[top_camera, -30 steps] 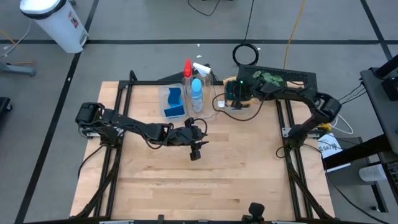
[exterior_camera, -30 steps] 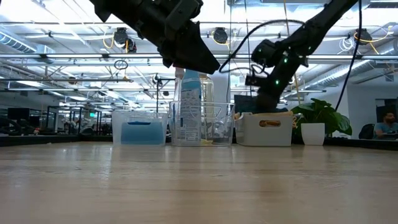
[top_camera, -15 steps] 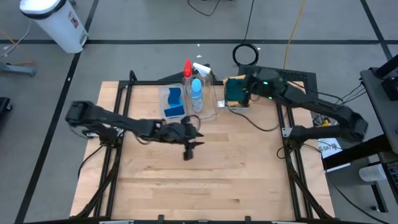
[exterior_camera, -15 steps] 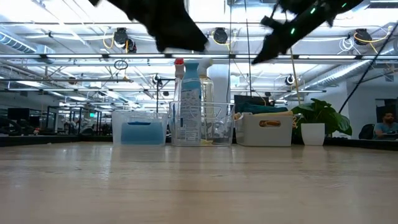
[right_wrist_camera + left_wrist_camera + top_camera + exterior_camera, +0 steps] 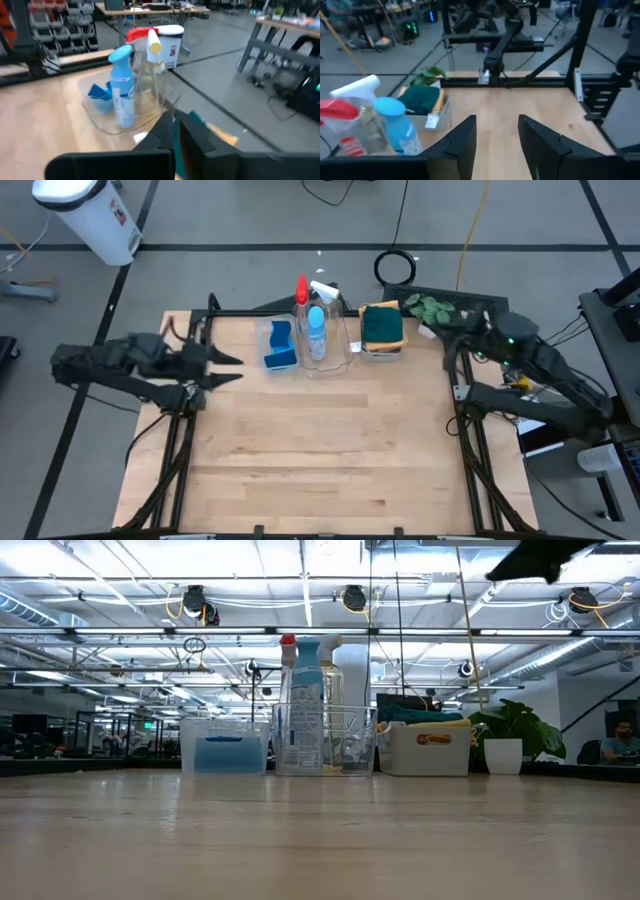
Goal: Pick & Place Kitchen Items
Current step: Return to Home Position
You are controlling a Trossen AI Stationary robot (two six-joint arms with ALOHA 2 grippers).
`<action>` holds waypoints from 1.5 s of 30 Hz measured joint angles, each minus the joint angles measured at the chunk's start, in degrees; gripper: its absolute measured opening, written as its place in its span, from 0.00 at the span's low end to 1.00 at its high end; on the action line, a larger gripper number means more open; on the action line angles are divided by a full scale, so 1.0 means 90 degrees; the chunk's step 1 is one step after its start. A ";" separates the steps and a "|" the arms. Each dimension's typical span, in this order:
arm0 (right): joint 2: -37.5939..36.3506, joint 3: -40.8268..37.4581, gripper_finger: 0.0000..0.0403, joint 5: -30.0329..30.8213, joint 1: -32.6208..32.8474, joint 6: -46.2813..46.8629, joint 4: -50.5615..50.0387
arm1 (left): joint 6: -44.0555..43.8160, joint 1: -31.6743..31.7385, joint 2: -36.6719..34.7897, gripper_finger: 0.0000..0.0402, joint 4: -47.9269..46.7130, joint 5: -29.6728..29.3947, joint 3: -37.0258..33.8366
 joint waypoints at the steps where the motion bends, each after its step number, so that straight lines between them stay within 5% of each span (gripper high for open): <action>1: -0.0198 -0.0123 0.00 -0.0009 0.0000 0.0188 -0.0098 | 0.0041 -0.0015 -0.0189 0.38 0.0107 -0.0060 -0.0223; 8: -0.1354 -0.1617 0.00 -0.0054 0.0000 0.0835 0.0356 | 0.0364 0.0062 -0.0660 0.38 0.2397 -0.0861 -0.2733; 17: -0.2116 -0.3113 0.00 -0.1654 0.0000 0.0947 0.1898 | -0.0517 0.0413 -0.1378 0.38 0.4468 -0.1073 -0.4827; 25: -0.2469 -0.4509 0.00 -0.1619 0.0000 0.0931 0.3478 | -0.0647 0.0481 -0.2195 0.38 0.4556 -0.1082 -0.5491; 31: -0.2464 -0.5396 0.00 -0.0941 -0.0005 0.0828 0.4153 | -0.1046 0.0540 -0.2450 0.38 0.4657 -0.1327 -0.5943; 45: -0.2385 -0.5850 0.01 -0.0990 -0.0002 0.0655 0.4260 | -0.1058 0.0571 -0.2433 0.38 0.4491 -0.1367 -0.6161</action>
